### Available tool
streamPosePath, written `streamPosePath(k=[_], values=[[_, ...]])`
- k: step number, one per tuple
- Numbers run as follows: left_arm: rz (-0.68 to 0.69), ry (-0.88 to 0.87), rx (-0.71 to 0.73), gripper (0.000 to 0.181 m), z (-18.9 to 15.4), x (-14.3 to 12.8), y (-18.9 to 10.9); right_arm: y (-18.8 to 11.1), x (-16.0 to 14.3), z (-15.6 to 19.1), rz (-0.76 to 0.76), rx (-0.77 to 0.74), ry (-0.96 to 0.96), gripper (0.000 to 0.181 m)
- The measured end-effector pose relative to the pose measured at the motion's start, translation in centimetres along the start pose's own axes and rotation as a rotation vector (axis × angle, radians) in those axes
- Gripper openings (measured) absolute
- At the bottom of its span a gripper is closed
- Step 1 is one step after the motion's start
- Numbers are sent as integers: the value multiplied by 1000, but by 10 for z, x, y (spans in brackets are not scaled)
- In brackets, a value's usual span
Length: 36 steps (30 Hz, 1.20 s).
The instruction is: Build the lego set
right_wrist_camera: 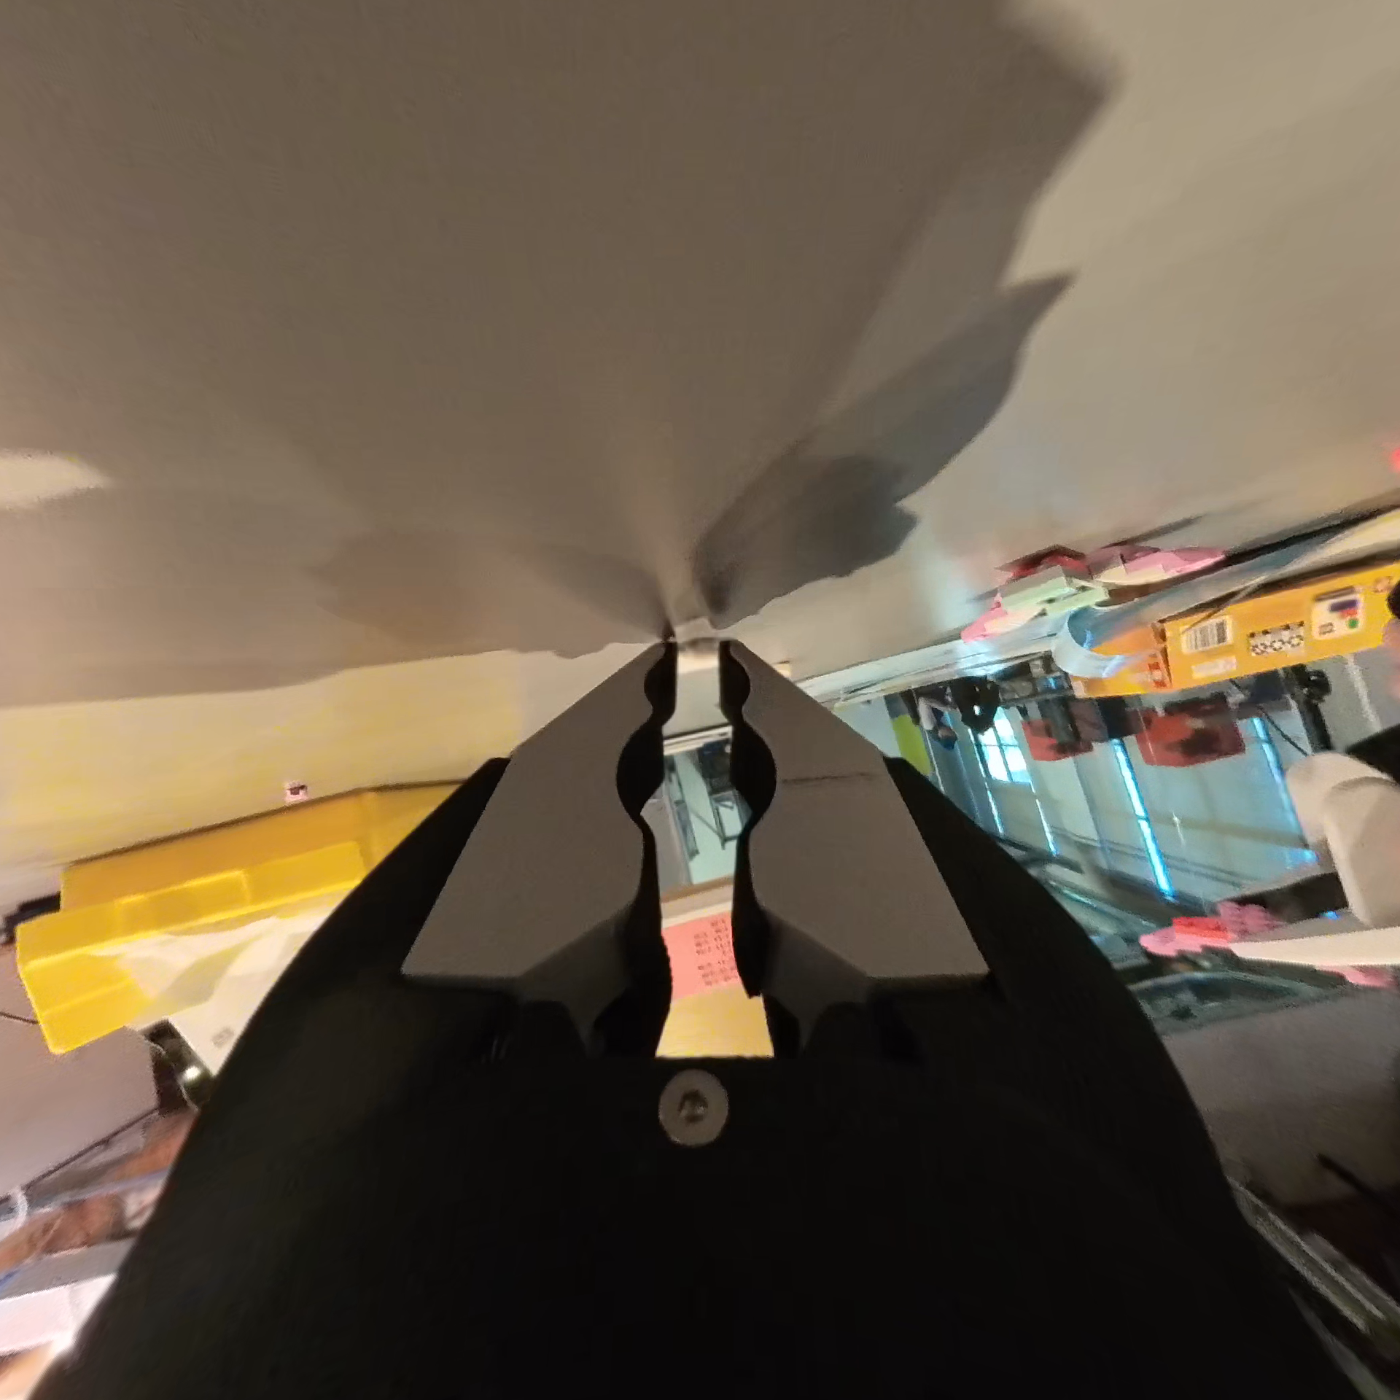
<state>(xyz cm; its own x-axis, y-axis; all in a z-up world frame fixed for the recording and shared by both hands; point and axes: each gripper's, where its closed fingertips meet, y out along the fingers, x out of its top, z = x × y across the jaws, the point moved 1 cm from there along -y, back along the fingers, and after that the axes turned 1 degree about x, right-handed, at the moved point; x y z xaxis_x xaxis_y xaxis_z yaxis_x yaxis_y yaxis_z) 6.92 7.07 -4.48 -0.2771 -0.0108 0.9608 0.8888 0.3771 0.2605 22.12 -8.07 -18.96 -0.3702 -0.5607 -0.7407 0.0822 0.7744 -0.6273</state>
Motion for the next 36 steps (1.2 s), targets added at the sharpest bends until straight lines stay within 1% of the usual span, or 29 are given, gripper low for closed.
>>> streamPosePath(k=[1, 2, 3, 4, 5, 6, 7, 9, 10, 11, 12, 13, 14, 15, 18, 19, 22, 24, 26, 30, 33, 35, 36], values=[[-1, -3, -1, 35, 0, 0, 0, -1, 0, 0, -14, 8, 34, 14], [-3, -5, -1, 35, 0, 0, 0, -3, -1, -1, -31, 22, 96, 24], [-5, -7, -2, 35, 0, 1, -1, -5, -3, 0, -57, 55, 199, 31], [-8, -9, -2, 35, 0, 1, -1, -7, -4, 2, -91, 104, 352, 35], [-13, -12, -4, 35, 0, 2, -1, -8, -6, 1, -131, 155, 550, 40], [-17, -17, -6, 35, 0, 3, -1, -9, -7, -1, -186, 209, 793, 43], [-22, -23, -12, 35, -1, 4, -2, -10, -6, -5, -267, 271, 1078, 44], [-30, -28, -25, 35, -5, 5, -2, -11, -3, -17, -474, 378, 1655, 44], [-28, -24, -27, 35, -6, 4, -1, -11, -5, -21, -577, 409, 1891, 44], [-24, -17, -31, 35, -8, 3, -1, -12, -7, -23, -681, 420, 2092, 43], [-18, -10, -37, 35, -10, 2, 0, -14, -10, -24, -776, 409, 2251, 41], [-14, -6, -41, 35, -11, 1, 0, -15, -13, -23, -845, 371, 2353, 41], [-14, -6, -46, 35, -13, 1, 1, -14, -17, -17, -858, 305, 2409, 42], [-15, -10, -54, 35, -14, 1, 1, -12, -20, -11, -842, 235, 2426, 43], [-16, -34, -102, 35, -23, 1, 2, -11, -33, -2, -863, 68, 2380, 42], [-13, -41, -133, 35, -28, 0, 2, -10, -36, -2, -885, 51, 2353, 39], [-7, -78, -255, 35, -47, -1, 2, -3, -32, -1, -943, 144, 2257, 31], [-6, -121, -333, 35, -57, 0, 1, 4, -25, 0, -941, 209, 2207, 32], [2, -149, -375, 35, -62, -1, 1, 11, -23, 2, -923, 214, 2178, 34], [21, -166, -411, 35, -66, -5, 1, 17, -19, 2, -957, 213, 2191, 32], [28, -168, -431, 35, -70, -6, 1, 18, -20, 2, -953, 221, 2200, 14], [34, -167, -449, 35, -74, -7, 0, 14, -29, -3, -970, 205, 2202, 14], [36, -168, -459, 35, -76, -7, 0, 6, -41, -12, -1000, 160, 2205, 14]])
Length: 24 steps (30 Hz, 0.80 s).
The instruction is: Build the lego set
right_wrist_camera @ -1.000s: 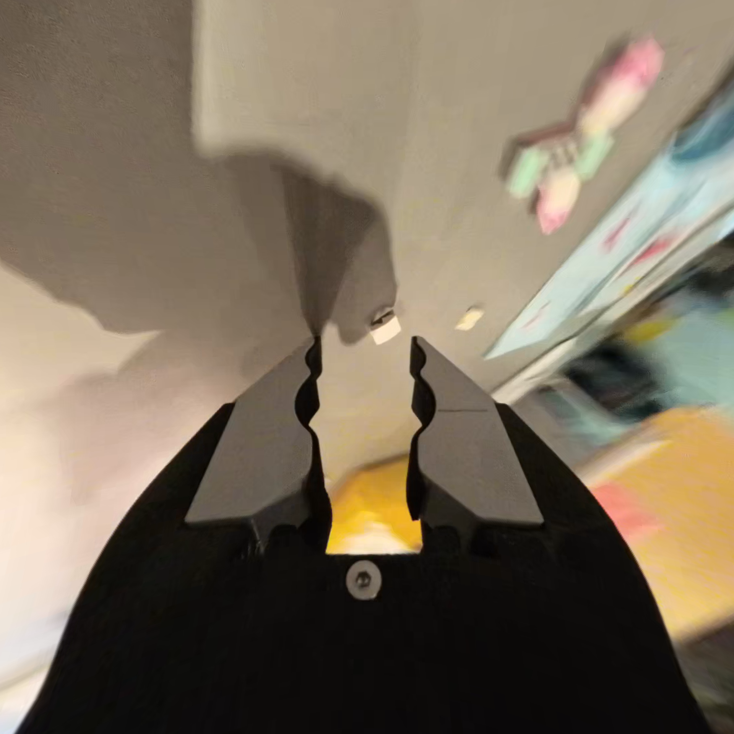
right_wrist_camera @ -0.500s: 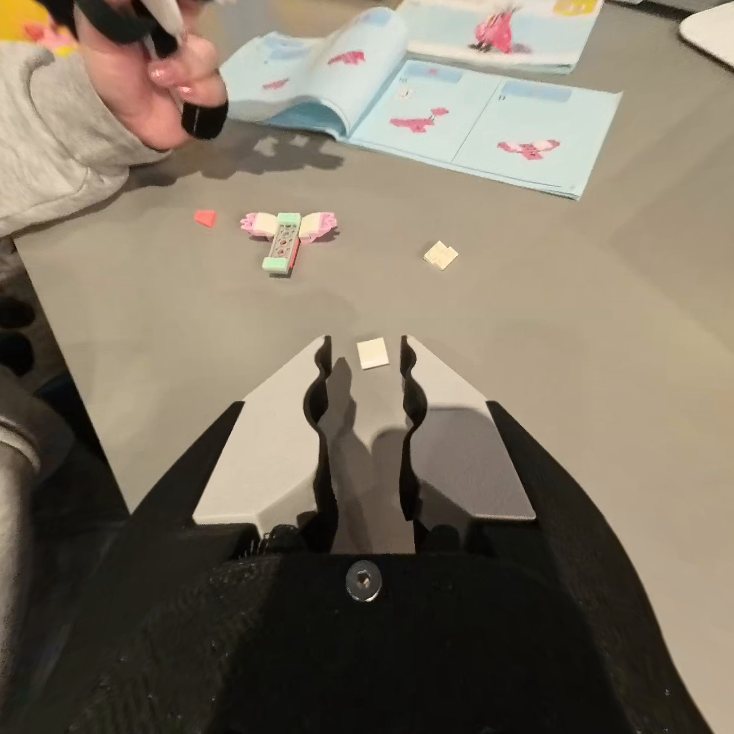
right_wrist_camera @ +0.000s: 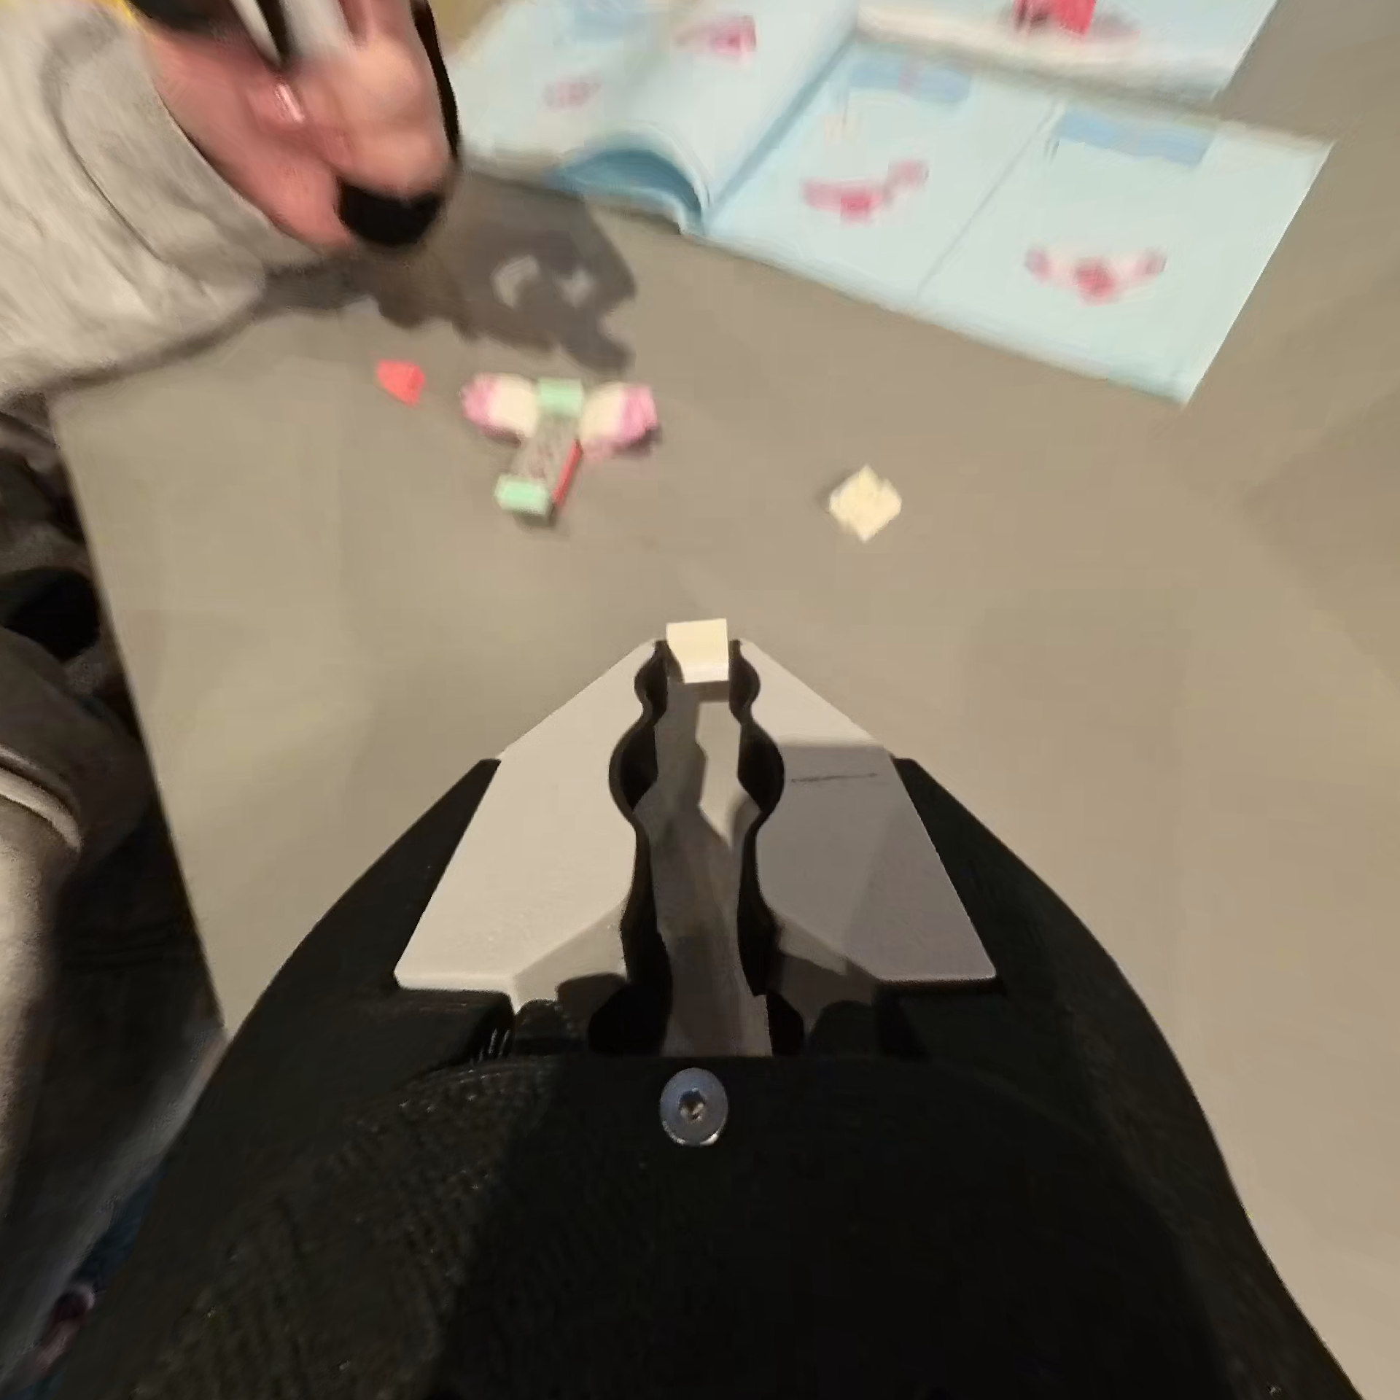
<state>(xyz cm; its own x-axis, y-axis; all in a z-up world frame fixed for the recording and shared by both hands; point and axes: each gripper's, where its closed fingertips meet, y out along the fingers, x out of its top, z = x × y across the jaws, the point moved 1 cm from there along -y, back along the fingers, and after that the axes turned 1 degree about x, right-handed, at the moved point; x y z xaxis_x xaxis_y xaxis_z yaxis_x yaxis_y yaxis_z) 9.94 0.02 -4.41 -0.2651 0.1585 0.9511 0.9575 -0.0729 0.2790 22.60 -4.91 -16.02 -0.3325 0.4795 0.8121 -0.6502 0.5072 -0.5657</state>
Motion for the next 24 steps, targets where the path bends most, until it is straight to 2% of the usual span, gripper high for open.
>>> streamPosePath(k=[4, 6, 8, 11, 15, 24], values=[[3, -17, -41, 35, -10, -2, 4, -23, 97, 28, -203, 104, -84, 14], [2, -38, -62, 35, -13, -2, 5, -22, 132, 51, -213, 198, -109, 14], [2, -69, -87, 35, -16, -3, 6, -11, 153, 72, -186, 294, -119, 14], [3, -99, -111, 35, -18, -3, 6, 8, 166, 90, -122, 368, -125, 14], [7, -102, -121, 35, -19, -4, 6, 23, 174, 93, -80, 390, -101, 14], [6, -111, -129, 35, -19, -4, 5, 28, 171, 89, -35, 391, -111, 14]])
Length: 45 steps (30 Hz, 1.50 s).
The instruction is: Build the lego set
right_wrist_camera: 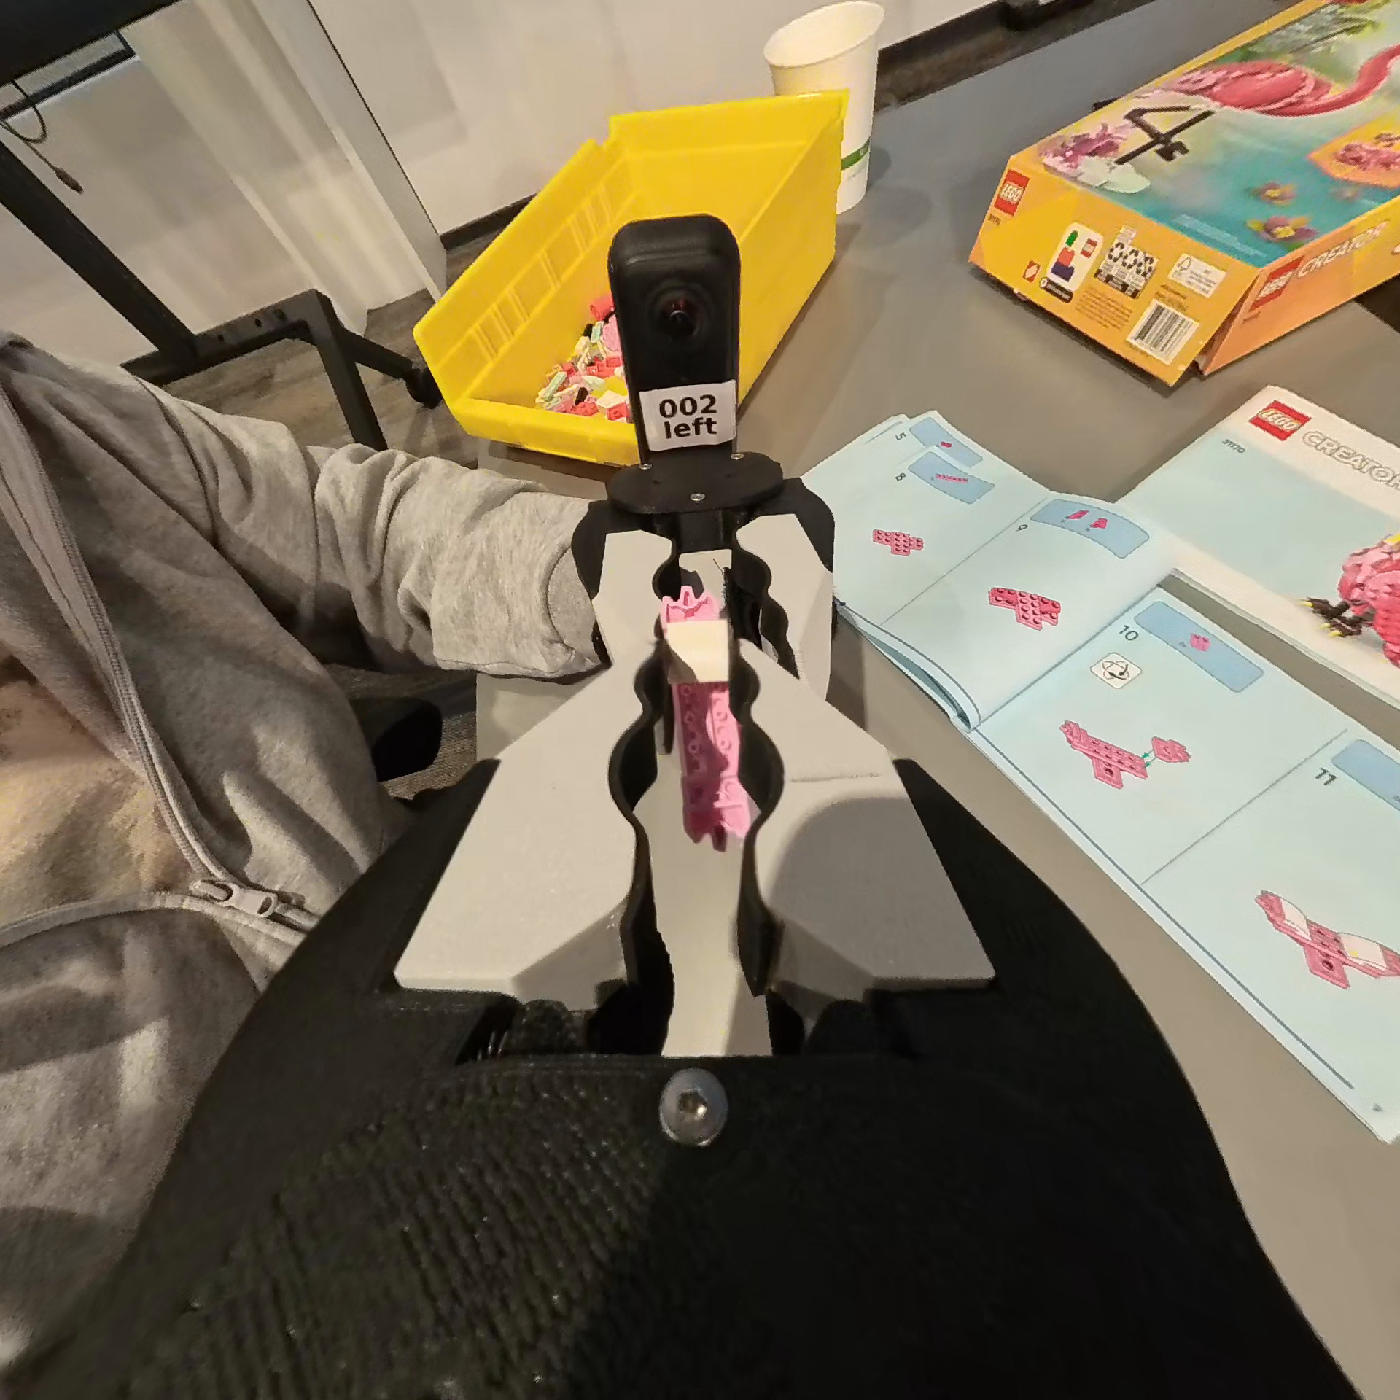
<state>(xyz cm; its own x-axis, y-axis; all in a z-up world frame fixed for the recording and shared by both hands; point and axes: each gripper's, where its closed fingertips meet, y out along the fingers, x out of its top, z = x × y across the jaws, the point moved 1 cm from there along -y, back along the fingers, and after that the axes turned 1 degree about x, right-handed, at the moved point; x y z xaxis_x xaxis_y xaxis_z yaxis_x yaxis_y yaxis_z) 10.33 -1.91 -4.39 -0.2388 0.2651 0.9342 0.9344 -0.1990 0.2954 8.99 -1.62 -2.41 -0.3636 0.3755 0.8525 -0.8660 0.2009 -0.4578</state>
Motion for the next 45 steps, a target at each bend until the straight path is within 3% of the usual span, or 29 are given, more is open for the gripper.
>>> streamPosePath(k=[11, 21, 45], values=[[-12, 4, 23, 35, 4, 1, -2, -8, 0, -1, 25, -42, -26, 14], [-16, -3, 9, 35, 2, 2, -2, -27, -8, -2, 177, -66, -52, 14], [-25, -12, -25, 35, -2, 3, -1, -21, -16, 0, 340, -29, -100, 14]])
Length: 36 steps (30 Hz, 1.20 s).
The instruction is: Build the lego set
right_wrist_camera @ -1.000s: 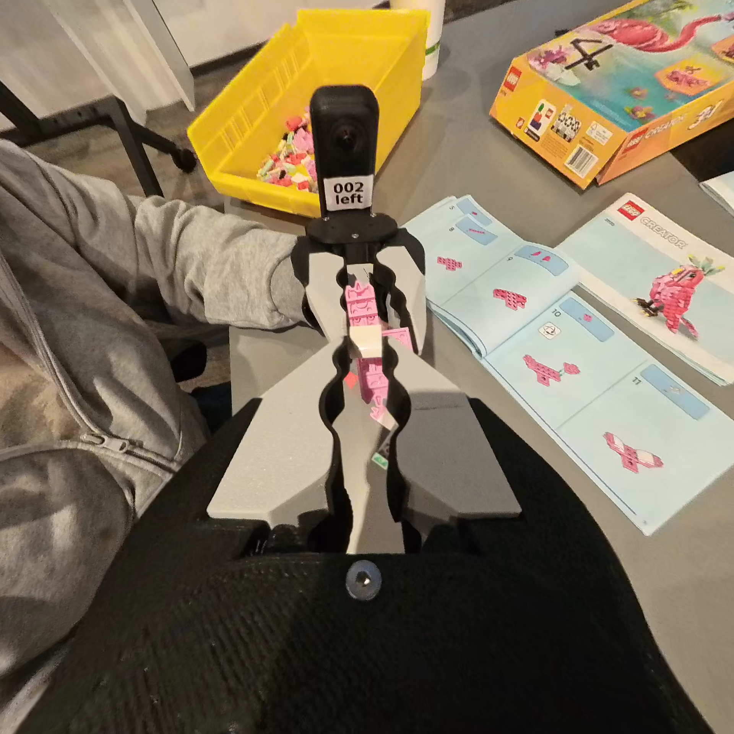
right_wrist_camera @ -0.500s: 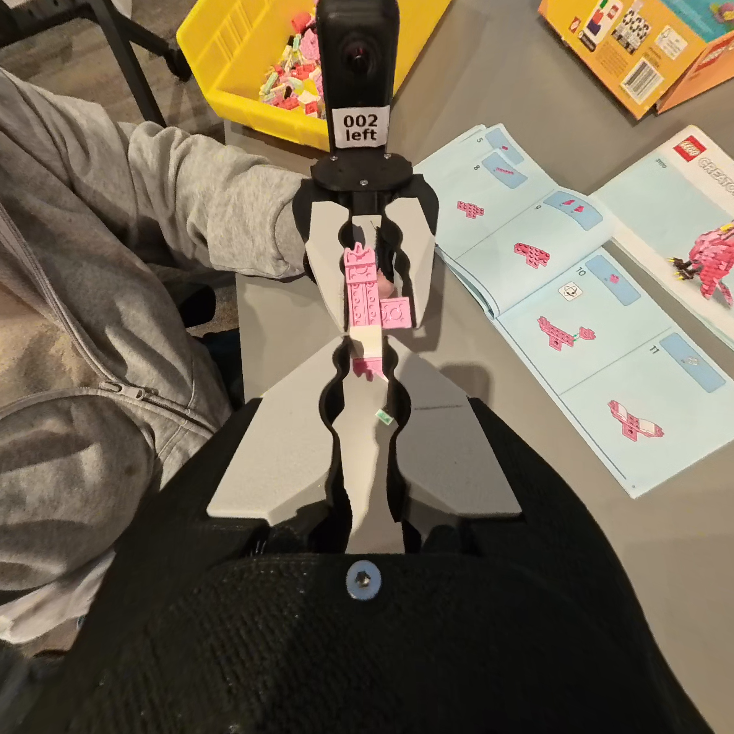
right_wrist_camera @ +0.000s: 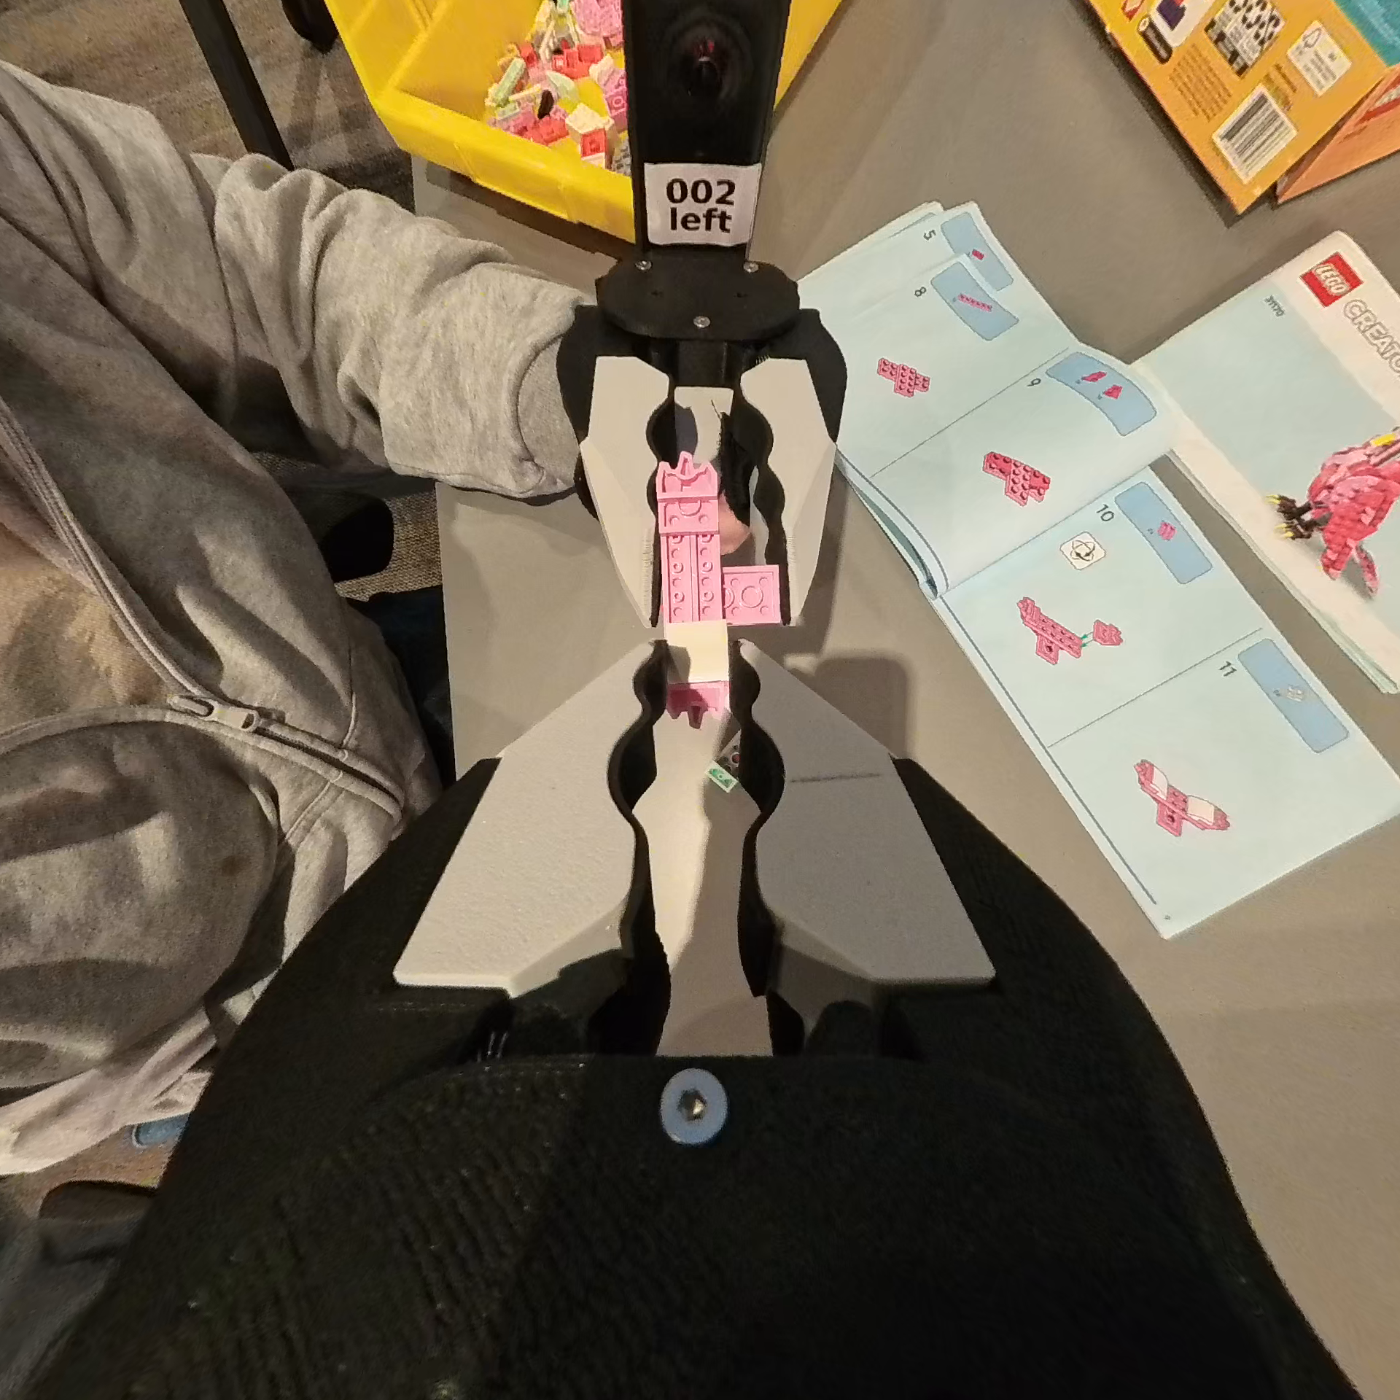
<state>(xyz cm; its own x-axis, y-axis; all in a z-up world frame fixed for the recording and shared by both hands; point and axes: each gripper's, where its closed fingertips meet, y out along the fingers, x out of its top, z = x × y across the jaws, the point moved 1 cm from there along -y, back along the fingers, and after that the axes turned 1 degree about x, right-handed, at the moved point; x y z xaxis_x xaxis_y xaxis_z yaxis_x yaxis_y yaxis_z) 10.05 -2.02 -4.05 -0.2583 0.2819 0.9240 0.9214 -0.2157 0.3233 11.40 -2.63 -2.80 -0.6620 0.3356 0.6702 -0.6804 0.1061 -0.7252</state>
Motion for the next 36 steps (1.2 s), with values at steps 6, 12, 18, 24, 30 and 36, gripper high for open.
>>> streamPosePath(k=[6, 12, 18, 24, 30, 36], values=[[-9, 1, -5, 35, 0, 2, -1, 1, 1, 1, 8, -2, -9, 18], [-15, 10, 12, 35, 2, 3, -2, -7, 8, 0, -57, -54, -31, 35], [-52, -12, 58, 35, 10, 9, -6, -14, 9, -2, -143, -554, -478, 41], [-53, -21, 65, 35, 12, 7, -5, 3, -1, -4, 94, -1034, -867, 61], [-58, -22, 70, 35, 13, 9, -6, 13, 3, -16, 187, -1190, -950, 46], [-56, -27, 71, 35, 14, 9, -7, 15, 8, -20, 256, -1286, -1049, 28]])
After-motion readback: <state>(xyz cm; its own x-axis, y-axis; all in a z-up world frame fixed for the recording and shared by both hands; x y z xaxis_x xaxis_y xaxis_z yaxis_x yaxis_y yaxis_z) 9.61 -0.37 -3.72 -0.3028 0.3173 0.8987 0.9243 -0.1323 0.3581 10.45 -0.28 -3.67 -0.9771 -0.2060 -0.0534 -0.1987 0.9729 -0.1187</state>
